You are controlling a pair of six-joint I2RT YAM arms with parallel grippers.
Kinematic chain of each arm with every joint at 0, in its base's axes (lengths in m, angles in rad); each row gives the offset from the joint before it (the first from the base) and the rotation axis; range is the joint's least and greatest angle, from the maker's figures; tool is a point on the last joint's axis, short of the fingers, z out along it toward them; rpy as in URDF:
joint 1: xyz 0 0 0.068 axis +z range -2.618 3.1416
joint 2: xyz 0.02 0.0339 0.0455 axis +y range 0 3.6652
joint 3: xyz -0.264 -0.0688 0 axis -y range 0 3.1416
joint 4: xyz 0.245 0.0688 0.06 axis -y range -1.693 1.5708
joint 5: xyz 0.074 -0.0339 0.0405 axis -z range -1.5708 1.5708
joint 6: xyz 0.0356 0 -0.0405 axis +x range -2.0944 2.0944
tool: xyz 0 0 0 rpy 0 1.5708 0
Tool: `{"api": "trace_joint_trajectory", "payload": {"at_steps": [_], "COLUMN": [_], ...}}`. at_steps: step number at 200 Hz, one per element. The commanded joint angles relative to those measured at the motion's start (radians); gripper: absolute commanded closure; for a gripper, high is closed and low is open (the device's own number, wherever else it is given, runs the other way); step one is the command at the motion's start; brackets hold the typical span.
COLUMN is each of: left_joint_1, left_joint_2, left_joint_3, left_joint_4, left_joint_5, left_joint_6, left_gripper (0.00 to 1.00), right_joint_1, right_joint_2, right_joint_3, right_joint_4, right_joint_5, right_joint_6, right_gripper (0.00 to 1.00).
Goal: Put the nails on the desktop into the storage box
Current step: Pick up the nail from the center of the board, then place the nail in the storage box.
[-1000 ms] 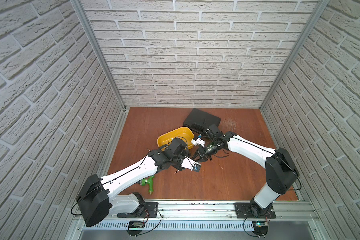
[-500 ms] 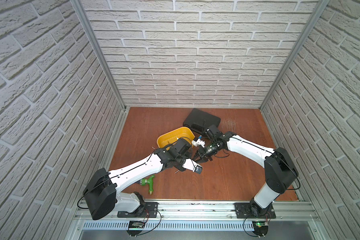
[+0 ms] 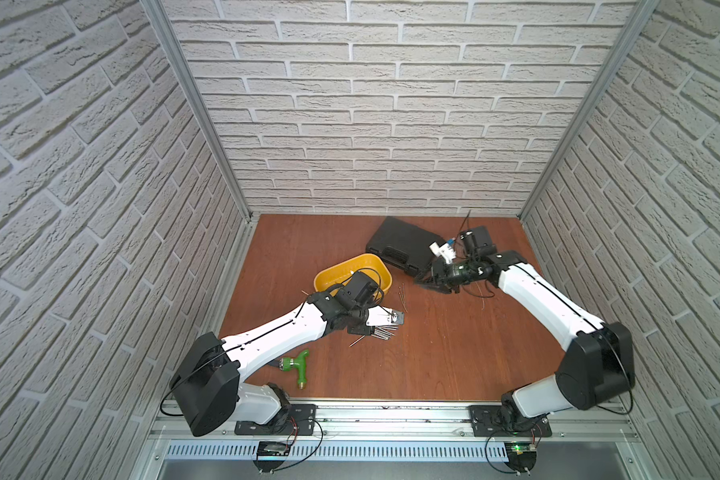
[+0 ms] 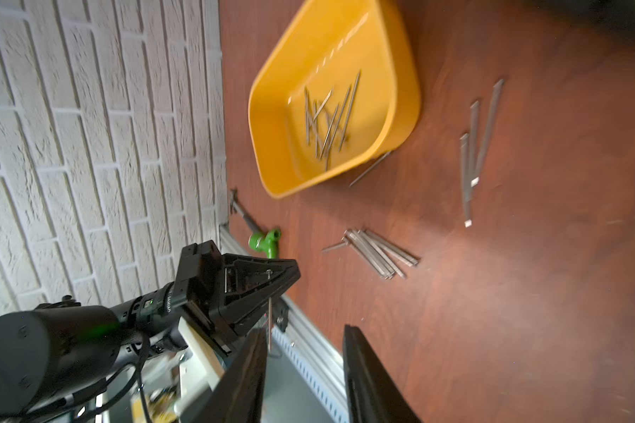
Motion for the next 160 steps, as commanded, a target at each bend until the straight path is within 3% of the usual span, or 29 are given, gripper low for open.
{"api": "trace_joint_trajectory", "payload": {"at_steps": [1, 29, 71, 160], "left_joint_1": [0.041, 0.132, 0.291, 0.388], "left_joint_2": [-0.028, -0.034, -0.003, 0.245], "left_joint_3": [0.033, 0.082, 0.106, 0.196], "left_joint_4": [0.053, -0.006, -0.100, -0.142], "left_joint_5": [-0.053, -0.135, -0.067, -0.009], "left_joint_6": [-0.384, -0.768, -1.209, -1.335], "left_gripper": [1.00, 1.00, 1.00, 1.00], "right_joint_1": [0.028, 0.046, 0.143, 0.371], "right_joint_2": [-0.076, -0.112, -0.148, -0.103], "right_joint_3": [-0.019, -0.057, -0.086, -0.116], "right_joint_4": [0.041, 0.021, 0.007, 0.031], "right_joint_5": [0.151, 0.285, 0.426, 0.561], "right_joint_6": [-0.002, -0.042, -0.116, -0.210], "right_gripper": [0.60, 0.60, 0.60, 0.59]}}
